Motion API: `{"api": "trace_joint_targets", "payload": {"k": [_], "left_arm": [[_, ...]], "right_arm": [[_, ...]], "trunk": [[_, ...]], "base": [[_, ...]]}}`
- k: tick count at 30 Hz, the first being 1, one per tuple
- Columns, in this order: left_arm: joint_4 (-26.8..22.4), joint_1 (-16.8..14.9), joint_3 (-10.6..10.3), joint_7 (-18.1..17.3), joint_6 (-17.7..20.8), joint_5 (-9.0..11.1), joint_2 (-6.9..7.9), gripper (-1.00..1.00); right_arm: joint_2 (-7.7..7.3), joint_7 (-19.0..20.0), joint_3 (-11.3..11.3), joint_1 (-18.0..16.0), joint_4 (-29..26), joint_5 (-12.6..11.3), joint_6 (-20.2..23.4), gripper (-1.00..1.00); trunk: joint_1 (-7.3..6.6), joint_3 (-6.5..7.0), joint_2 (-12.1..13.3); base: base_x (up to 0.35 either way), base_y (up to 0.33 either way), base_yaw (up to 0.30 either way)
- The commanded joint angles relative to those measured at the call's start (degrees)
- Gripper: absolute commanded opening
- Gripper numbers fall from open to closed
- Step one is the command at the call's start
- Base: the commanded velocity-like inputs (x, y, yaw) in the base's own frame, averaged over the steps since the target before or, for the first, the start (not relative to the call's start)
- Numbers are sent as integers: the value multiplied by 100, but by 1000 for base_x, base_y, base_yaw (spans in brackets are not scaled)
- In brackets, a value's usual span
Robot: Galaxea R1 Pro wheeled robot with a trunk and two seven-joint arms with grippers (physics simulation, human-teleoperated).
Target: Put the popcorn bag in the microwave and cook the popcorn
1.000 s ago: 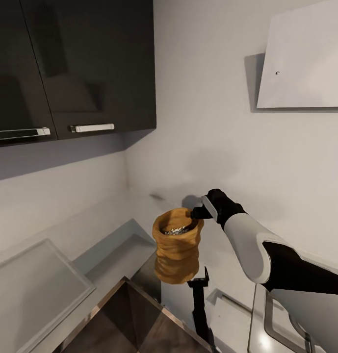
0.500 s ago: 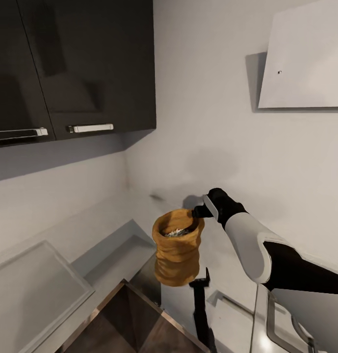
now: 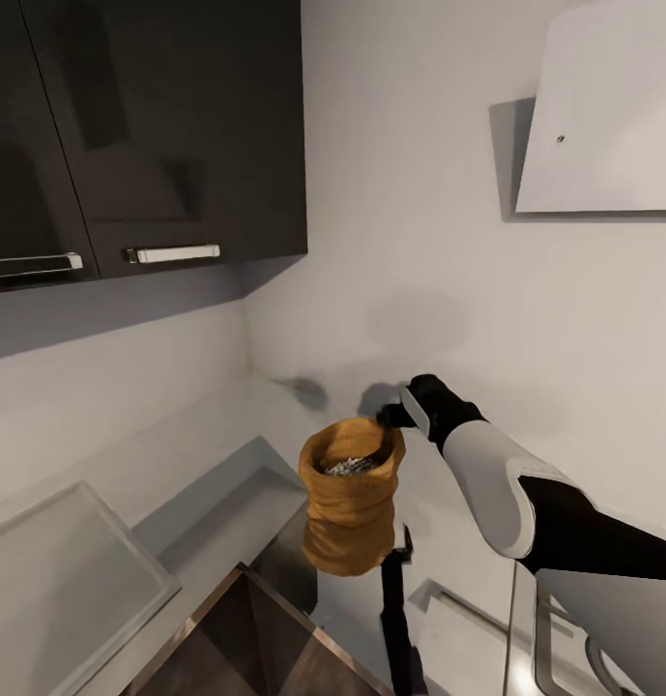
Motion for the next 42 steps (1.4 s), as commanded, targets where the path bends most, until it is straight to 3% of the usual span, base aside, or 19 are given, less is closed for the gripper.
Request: {"api": "trace_joint_targets", "payload": {"k": [1, 15, 25, 42], "left_arm": [[-7, 1, 21, 2, -12, 43, -2, 100], [-7, 3, 20, 2, -12, 43, -2, 100], [-7, 0, 21, 2, -12, 43, -2, 100], [-7, 2, 21, 3, -12, 43, -2, 100]], "right_arm": [[5, 1, -47, -4, 2, 40, -71, 100], [-36, 10, -47, -4, 26, 36, -369, 100], [-158, 36, -47, 317, 24, 51, -608, 100], [-158, 98, -39, 452, 247, 63, -623, 100]], "trunk": [[2, -9, -7], [2, -9, -7], [2, -9, -7], [2, -9, -7]], "base": [[0, 0, 0], [0, 0, 0], [0, 0, 0], [0, 0, 0]]}}
